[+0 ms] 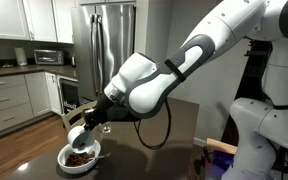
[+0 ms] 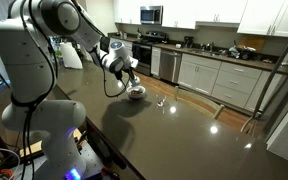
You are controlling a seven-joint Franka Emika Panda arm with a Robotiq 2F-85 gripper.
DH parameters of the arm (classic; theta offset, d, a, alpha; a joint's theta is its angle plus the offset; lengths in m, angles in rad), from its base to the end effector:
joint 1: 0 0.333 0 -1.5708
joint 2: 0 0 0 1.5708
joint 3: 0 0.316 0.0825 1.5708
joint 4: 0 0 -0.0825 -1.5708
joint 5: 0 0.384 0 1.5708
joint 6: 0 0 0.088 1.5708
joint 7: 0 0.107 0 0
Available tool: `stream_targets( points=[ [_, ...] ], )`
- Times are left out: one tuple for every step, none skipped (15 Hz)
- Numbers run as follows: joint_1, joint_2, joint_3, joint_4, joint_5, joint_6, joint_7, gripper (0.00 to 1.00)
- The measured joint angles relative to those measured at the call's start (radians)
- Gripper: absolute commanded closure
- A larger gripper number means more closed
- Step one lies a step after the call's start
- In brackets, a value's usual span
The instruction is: Slide the white mug to the right, pour the contents in the white mug into the bowl
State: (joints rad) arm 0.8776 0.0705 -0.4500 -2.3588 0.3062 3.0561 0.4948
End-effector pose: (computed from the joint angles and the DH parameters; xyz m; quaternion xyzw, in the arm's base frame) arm 0.5087 0.2077 0.3728 -0.9349 0.1666 -0.2574 0.1787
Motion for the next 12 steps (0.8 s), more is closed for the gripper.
stream_targets(
  points=[
    [0.0,0.003,-0.004,0.0,0.0,0.0,0.003,0.93],
    [0.0,0.005,-0.009,0.0,0.0,0.0,0.008,0.93],
    [0.0,0.008,-0.014,0.0,0.0,0.0,0.016,0.93],
    [0.0,0.009,-0.02,0.0,0.001,0.0,0.027,0.93],
    [0.0,0.01,-0.025,0.0,0.004,-0.001,0.037,0.93],
    [0.0,0.01,-0.031,0.0,0.01,-0.002,0.047,0.93],
    [-0.001,0.01,-0.035,0.0,0.021,-0.002,0.055,0.93],
    [-0.001,0.01,-0.04,0.0,0.034,-0.002,0.063,0.93],
    [-0.001,0.01,-0.043,0.001,0.053,-0.002,0.066,0.93],
    [-0.001,0.009,-0.044,0.001,0.073,-0.003,0.067,0.85],
    [-0.001,0.009,-0.045,0.002,0.092,-0.003,0.067,0.85],
    [-0.001,0.008,-0.046,0.003,0.099,-0.003,0.067,0.85]
  ],
)
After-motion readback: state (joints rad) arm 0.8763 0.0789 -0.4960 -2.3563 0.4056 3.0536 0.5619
